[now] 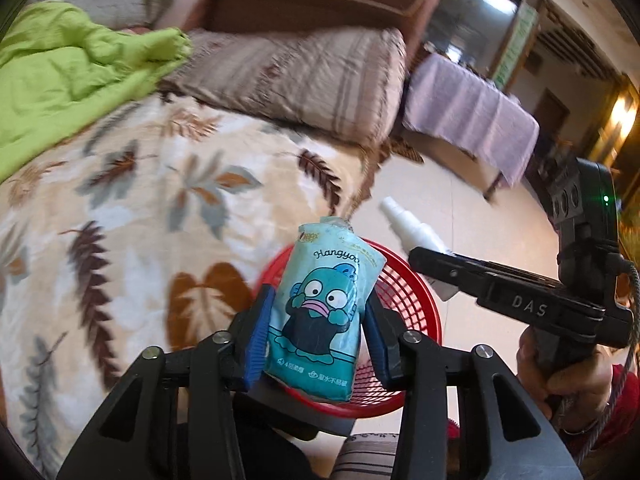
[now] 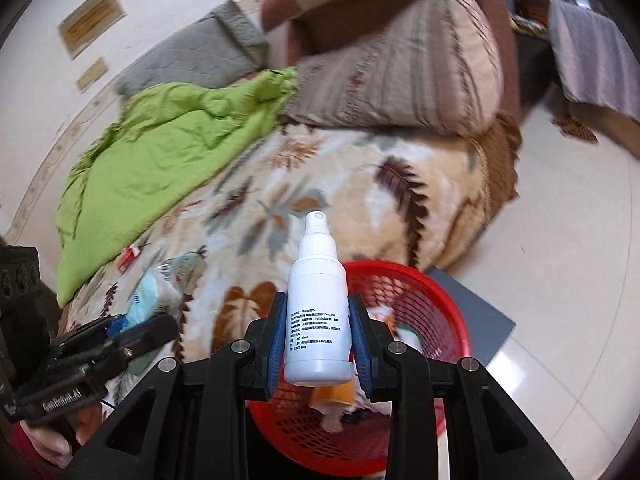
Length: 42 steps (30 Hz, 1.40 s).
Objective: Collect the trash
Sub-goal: 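Carry the tissue pack and spray bottle to the red wastebasket and open both tools, then move both open tools back over the remaining trash on the bed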
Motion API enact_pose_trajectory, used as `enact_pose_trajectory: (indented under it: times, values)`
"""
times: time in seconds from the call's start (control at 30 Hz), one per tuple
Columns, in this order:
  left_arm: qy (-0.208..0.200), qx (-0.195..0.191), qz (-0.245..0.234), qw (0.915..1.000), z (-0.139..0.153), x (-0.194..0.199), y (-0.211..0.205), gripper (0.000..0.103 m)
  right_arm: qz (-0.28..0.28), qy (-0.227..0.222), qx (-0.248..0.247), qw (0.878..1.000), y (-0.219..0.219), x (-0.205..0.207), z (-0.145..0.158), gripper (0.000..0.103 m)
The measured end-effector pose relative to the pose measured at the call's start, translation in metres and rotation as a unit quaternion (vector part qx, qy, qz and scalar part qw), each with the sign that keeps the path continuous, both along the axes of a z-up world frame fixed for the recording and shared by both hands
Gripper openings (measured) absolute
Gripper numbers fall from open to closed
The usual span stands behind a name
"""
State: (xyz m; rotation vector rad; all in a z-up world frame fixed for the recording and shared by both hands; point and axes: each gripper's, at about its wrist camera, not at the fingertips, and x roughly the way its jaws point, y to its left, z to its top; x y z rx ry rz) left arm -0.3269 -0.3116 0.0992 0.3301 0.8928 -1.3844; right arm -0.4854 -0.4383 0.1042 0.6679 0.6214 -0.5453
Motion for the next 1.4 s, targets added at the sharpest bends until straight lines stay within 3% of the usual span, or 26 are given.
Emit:
enact_pose_trajectory:
  times: [0.1, 0.17, 0.4, 0.7, 0.9, 1.1, 1.27, 1.4]
  values:
    - [0.004, 0.013, -0.008, 0.9999, -0.008, -0.004, -0.011, 0.066, -0.011, 0.014, 0.019, 1.000, -0.008, -0.006, -0.014, 0.042]
    - [0.011, 0.006, -0.003, 0.9999, -0.007, 0.000, -0.009, 0.068, -0.019, 0.017, 0.025, 0.999, -0.011, -0.009, -0.020, 0.054]
    - [0.010, -0.005, 0.035, 0.9993, 0.002, 0.028, 0.016, 0.068, -0.015, 0.007, 0.011, 1.000, -0.008, -0.002, -0.011, 0.054]
    - [-0.002, -0.016, 0.151, 0.9883, 0.012, 0.094, 0.080, 0.071, 0.065, -0.008, 0.019, 0.998, 0.023, 0.056, -0.005, 0.054]
    - [-0.023, -0.014, 0.259, 0.9656, 0.016, 0.150, 0.138, 0.074, 0.139, -0.007, 0.023, 0.990, 0.056, 0.112, -0.001, 0.054]
    - [-0.017, -0.004, 0.371, 0.9286, 0.005, 0.213, 0.208, 0.075, 0.215, -0.005, 0.017, 0.977, 0.098, 0.175, 0.005, 0.055]
    - [-0.023, 0.006, 0.436, 0.8998, -0.008, 0.258, 0.250, 0.075, 0.268, -0.001, 0.015, 0.963, 0.131, 0.231, 0.009, 0.055]
    - [-0.024, 0.011, 0.444, 0.8957, -0.012, 0.298, 0.262, 0.075, 0.291, 0.003, 0.020, 0.957, 0.150, 0.272, 0.011, 0.056]
